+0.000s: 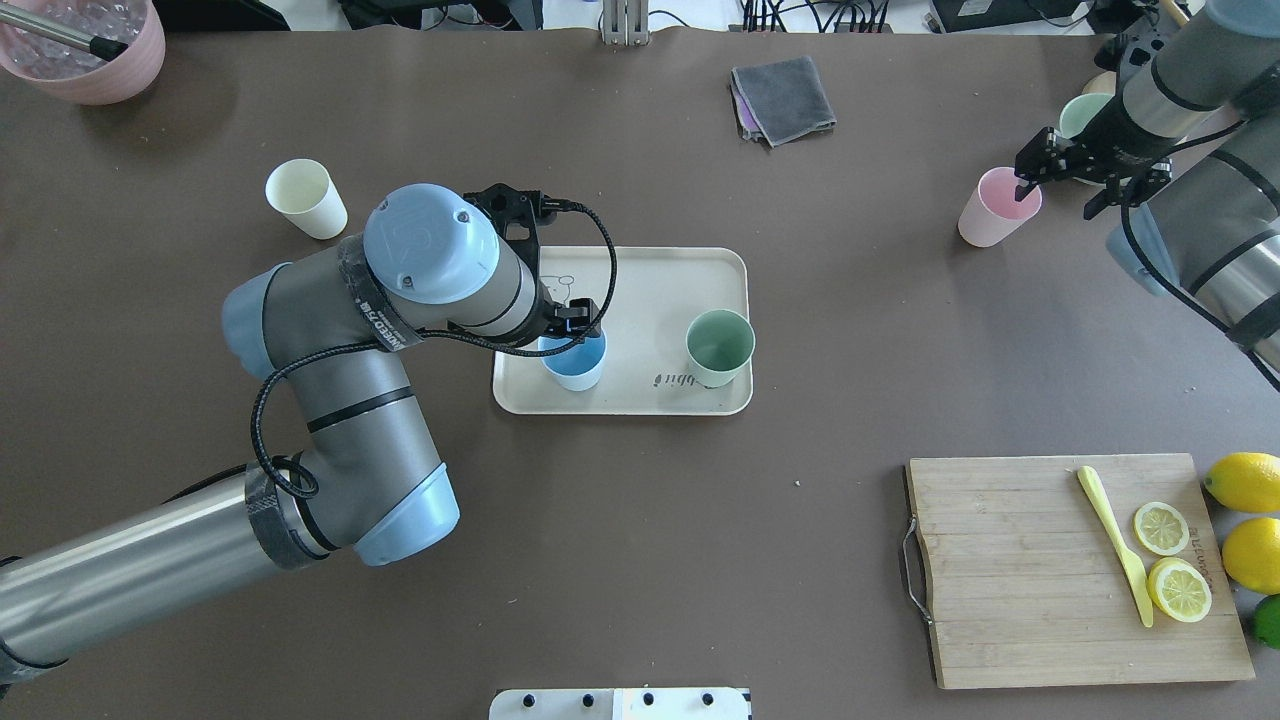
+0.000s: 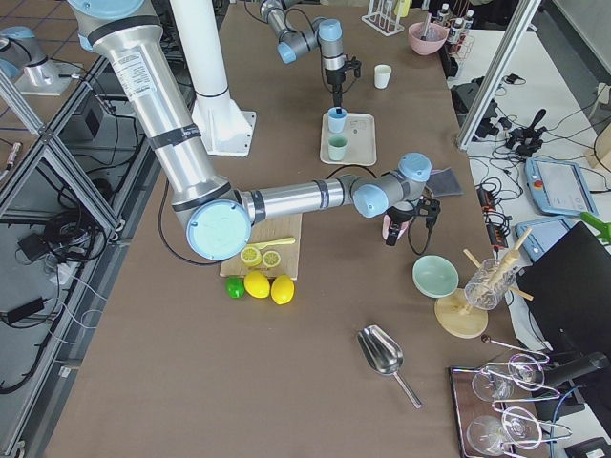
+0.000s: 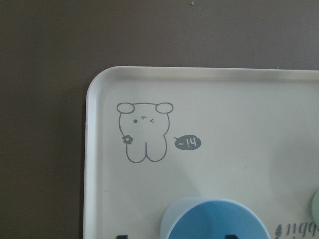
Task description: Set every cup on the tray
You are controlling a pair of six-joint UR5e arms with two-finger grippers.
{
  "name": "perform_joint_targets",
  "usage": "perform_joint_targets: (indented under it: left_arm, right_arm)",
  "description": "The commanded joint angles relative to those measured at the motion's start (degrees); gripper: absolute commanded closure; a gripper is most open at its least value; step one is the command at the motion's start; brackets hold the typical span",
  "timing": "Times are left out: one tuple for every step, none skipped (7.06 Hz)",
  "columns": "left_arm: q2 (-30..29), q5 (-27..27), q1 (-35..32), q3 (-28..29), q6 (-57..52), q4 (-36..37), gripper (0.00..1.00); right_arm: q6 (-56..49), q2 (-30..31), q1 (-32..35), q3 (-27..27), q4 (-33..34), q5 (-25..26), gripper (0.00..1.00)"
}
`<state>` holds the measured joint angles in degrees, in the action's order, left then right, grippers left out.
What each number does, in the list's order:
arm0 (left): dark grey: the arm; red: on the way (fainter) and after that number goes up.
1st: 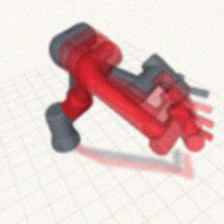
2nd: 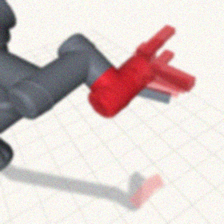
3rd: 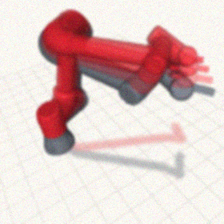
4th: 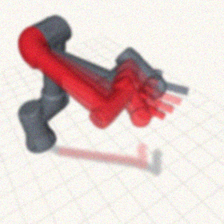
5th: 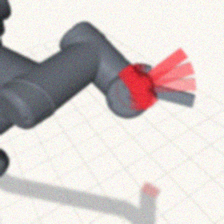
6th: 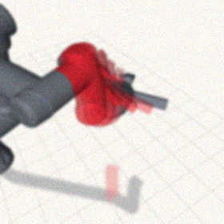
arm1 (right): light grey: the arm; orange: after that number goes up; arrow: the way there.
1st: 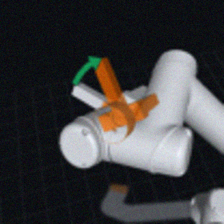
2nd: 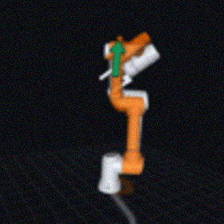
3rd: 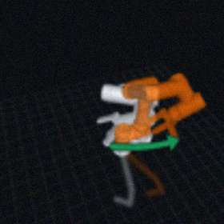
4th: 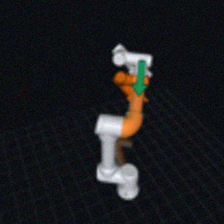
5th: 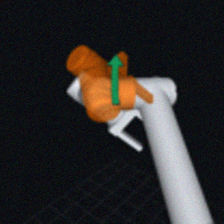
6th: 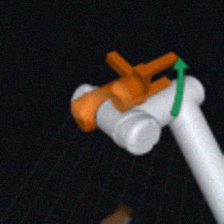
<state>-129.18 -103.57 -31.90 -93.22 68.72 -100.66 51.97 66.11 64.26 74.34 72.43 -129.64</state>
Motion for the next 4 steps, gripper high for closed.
perform_joint_targets:
  left_arm:
    - [0.1, 0.0, -0.2, 0.0, -0.3, 0.0, 0.02]
    - [0.1, -0.2, -1.3, -0.1, -0.9, 0.0, 0.02]
    - [0.4, -0.6, -3.8, -0.3, -4.7, 0.1, 0.02]
    - [0.8, -1.4, -5.8, -0.2, -7.2, 0.1, 0.02]
  right_arm:
    - [0.1, 0.0, -0.7, -0.2, -0.1, -0.1, 0.20]
    - [0.1, 0.0, -0.9, -0.2, -0.1, 0.0, 0.43]
    - [0.2, -0.2, -0.9, -0.2, 0.1, -0.1, 0.99]
    - [0.2, -0.3, -0.9, -0.2, 0.1, -0.1, 1.00]
